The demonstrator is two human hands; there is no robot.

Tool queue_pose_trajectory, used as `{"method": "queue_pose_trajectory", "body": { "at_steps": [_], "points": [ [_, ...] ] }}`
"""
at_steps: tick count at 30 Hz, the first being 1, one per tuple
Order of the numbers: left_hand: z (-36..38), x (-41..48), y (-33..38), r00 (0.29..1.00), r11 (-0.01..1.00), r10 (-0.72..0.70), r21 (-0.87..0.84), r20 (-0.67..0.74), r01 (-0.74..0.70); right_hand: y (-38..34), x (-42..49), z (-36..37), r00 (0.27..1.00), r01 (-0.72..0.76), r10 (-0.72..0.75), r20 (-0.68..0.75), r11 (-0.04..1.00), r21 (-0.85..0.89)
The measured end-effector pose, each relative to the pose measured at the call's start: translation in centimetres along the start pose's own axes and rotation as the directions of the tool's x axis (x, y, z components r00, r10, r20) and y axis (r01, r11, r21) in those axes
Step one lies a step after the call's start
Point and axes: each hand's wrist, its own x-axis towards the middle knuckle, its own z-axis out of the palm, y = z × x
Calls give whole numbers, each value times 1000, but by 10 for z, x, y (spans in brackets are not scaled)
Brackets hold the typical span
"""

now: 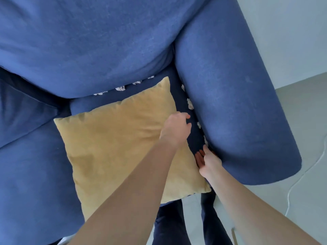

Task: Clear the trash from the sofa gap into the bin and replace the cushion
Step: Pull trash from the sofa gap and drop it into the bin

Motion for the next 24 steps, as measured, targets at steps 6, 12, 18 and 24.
{"method": "queue_pose_trajectory", "body": {
  "at_steps": [6,12,18,24],
  "points": [
    [43,53,10,979,999,1,48,204,-11,-13,22,27,992,-60,80,-101,980,189],
    [74,75,-5,983,994,-36,112,180,16,-10,56,35,991,-88,119,-66,930,357],
    [92,84,-11,993,979,-66,200,101,45,-5,72,35,996,-37,65,-69,938,343],
    [96,76,-15,998,979,3,204,55,-14,-7,64,30,996,-3,30,-83,952,305]
  ]
}}
